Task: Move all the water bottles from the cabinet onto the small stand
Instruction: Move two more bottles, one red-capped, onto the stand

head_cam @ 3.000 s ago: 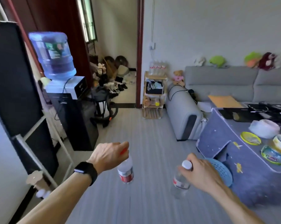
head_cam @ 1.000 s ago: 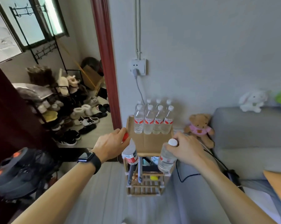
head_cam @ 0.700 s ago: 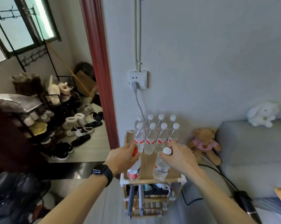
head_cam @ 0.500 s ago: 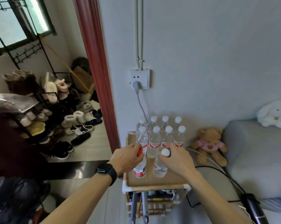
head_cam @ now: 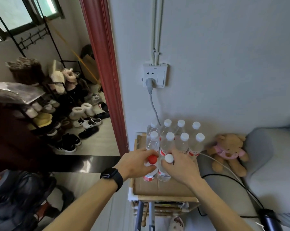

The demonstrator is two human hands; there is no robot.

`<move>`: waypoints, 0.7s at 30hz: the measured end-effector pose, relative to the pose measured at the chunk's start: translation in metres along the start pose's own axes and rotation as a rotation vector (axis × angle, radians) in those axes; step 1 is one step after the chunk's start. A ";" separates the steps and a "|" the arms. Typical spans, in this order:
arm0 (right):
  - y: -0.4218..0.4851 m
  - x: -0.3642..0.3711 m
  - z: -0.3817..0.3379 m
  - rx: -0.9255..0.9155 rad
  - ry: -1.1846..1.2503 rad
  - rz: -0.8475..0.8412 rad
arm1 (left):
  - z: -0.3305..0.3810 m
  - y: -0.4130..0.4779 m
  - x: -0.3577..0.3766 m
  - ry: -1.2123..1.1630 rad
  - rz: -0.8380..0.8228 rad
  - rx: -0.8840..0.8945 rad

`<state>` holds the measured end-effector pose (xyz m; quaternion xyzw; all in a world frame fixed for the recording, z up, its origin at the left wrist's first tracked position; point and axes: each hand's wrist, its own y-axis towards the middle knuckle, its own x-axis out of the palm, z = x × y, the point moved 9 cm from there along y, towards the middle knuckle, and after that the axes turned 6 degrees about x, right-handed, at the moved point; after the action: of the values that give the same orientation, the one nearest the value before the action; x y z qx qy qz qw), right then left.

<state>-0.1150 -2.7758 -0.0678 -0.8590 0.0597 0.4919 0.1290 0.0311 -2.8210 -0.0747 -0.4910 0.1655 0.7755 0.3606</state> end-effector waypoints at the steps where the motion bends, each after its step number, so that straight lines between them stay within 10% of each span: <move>1: 0.000 0.000 0.001 -0.008 -0.030 0.017 | -0.001 -0.002 -0.001 0.008 -0.010 0.007; 21: -0.003 -0.008 0.001 -0.080 -0.339 0.101 | -0.015 0.009 -0.016 0.231 0.001 0.015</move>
<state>-0.1195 -2.7724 -0.0611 -0.7641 0.0603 0.6375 0.0780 0.0384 -2.8427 -0.0687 -0.5741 0.2120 0.7127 0.3427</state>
